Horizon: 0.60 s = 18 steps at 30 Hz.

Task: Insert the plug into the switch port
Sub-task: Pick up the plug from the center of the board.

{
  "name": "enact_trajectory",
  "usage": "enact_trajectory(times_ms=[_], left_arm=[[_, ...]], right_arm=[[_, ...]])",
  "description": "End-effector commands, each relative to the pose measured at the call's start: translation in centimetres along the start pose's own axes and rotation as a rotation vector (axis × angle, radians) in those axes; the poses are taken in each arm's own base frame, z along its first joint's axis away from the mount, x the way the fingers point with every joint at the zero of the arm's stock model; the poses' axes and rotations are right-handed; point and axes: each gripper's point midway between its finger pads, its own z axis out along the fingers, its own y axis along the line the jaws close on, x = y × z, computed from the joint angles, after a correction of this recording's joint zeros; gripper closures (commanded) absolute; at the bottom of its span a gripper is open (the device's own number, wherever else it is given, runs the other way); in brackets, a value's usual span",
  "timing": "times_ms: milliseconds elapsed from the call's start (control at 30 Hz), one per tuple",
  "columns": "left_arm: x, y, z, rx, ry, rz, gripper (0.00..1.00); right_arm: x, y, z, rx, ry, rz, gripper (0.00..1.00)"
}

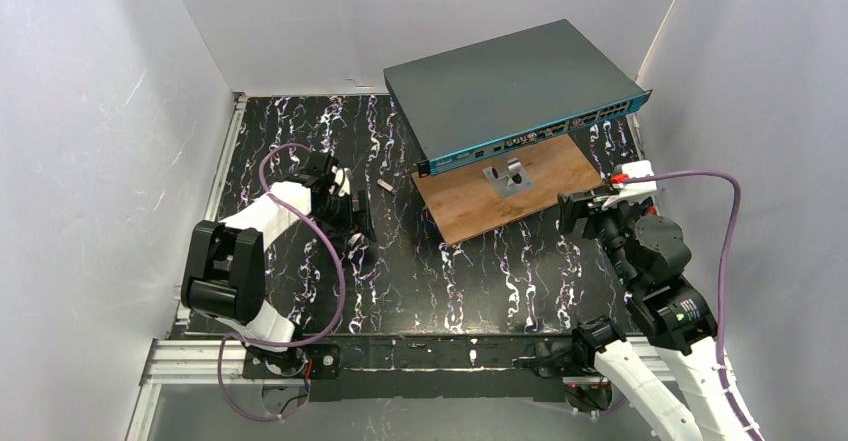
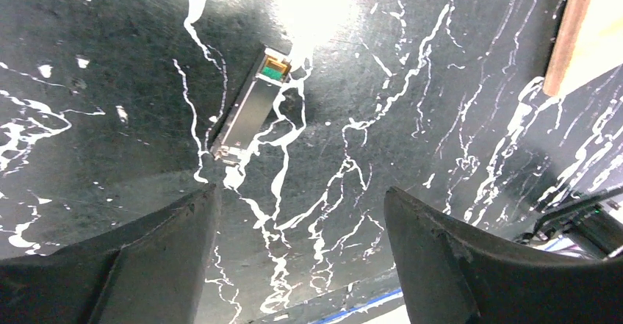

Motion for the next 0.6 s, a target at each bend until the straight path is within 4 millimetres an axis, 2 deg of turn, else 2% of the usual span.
enact_trajectory(times_ms=[0,133,333,567], left_arm=[[-1.1,0.6,-1.1,-0.065,-0.04,0.031,0.22],[-2.4,1.3,-0.9,-0.129,-0.047,0.078,0.28],[-3.8,1.2,0.1,-0.191,-0.033,0.152,0.44],[-4.2,1.5,1.3,-0.265,-0.01,0.231,0.52]], right_arm=[[-1.6,-0.1,-0.1,0.003,-0.042,0.019,0.07],[-1.6,-0.1,-0.2,0.003,-0.042,0.019,0.07],[-1.7,-0.3,-0.5,0.009,-0.052,0.032,0.07],[-1.9,-0.1,-0.4,0.002,-0.052,0.032,0.07]])
